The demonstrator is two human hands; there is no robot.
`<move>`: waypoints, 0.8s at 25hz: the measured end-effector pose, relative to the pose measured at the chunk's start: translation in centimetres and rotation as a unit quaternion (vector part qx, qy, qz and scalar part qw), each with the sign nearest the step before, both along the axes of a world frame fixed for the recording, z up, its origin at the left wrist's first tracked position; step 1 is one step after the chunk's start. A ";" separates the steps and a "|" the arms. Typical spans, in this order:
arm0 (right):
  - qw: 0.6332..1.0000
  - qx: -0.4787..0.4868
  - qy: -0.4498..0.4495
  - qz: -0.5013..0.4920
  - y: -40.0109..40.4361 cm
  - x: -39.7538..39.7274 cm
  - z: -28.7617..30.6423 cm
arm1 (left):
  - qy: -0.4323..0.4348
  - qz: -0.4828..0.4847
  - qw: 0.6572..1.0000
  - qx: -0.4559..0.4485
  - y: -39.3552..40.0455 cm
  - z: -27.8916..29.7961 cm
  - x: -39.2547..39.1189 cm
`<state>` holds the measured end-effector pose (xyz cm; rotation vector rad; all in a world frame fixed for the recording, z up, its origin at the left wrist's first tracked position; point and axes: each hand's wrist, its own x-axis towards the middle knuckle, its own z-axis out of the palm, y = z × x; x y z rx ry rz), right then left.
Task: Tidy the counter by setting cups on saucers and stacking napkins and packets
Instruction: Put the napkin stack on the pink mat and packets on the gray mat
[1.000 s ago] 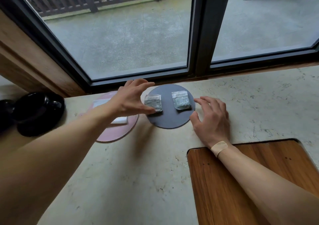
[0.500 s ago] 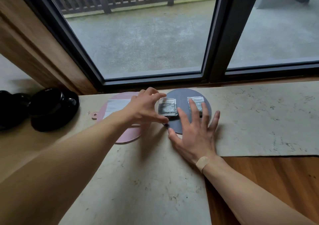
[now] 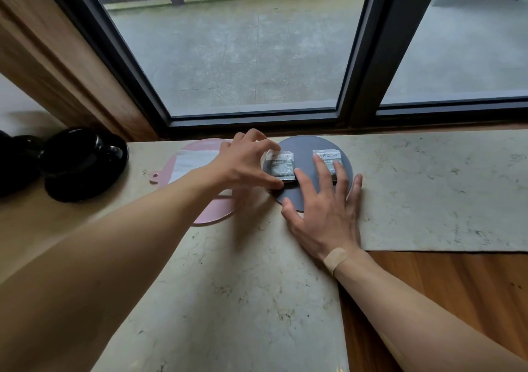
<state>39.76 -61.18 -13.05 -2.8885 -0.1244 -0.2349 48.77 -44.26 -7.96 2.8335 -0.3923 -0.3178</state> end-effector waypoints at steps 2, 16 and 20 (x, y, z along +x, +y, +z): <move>1.000 -0.001 -0.001 -0.002 0.0 0.0 0.0 | 0.002 0.001 1.000 0.002 0.0 0.0 0.0; 1.000 0.001 -0.005 0.005 0.0 0.1 0.0 | 0.016 0.002 1.000 0.003 -0.2 0.4 0.1; 1.000 0.005 -0.006 0.006 0.0 0.0 0.1 | 0.015 0.002 1.000 -0.002 -0.1 0.3 0.1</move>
